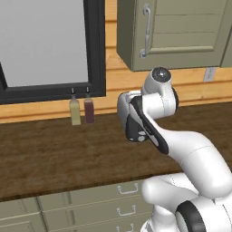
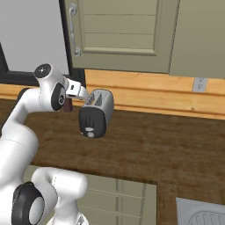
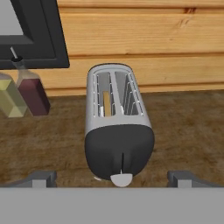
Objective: Start the toaster. Once the lever pops up, take the bread to the plate on the dining counter.
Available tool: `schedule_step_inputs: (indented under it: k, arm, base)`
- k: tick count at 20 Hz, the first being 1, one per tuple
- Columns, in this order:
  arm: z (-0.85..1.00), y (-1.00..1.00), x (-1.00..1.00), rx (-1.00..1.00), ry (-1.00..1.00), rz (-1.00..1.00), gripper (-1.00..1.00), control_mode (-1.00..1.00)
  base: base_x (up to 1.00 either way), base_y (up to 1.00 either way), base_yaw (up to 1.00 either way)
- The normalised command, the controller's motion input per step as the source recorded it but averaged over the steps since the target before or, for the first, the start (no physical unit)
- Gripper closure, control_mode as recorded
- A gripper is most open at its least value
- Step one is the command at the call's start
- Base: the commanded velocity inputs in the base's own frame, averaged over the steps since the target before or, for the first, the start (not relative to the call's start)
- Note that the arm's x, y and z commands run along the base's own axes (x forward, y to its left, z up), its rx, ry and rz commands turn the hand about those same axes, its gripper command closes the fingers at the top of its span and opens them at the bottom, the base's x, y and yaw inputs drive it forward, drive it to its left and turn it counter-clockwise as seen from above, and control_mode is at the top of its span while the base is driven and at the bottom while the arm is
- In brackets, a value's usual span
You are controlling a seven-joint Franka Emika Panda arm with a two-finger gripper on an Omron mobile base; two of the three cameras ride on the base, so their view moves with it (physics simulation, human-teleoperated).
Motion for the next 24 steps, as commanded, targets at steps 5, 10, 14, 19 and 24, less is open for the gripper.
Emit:
schedule_step_inputs:
  k: [5, 10, 14, 19, 24]
  arm:
    - [0.00, 0.00, 0.00, 0.00, 0.00, 0.00, -1.00, -1.00]
    - [0.00, 0.00, 0.00, 0.00, 0.00, 0.00, -1.00, -1.00]
    - [0.00, 0.00, 0.00, 0.00, 0.00, 0.00, -1.00, -1.00]
    - [0.00, 0.00, 0.00, 0.00, 0.00, 0.00, -1.00, -1.00]
    - [0.00, 0.00, 0.00, 0.00, 0.00, 0.00, -1.00, -1.00]
  base:
    - [0.00, 0.00, 0.00]
    - [0.00, 0.00, 0.00]
    - [0.00, 0.00, 0.00]
    - [0.00, 0.00, 0.00]
    - [0.00, 0.00, 0.00]
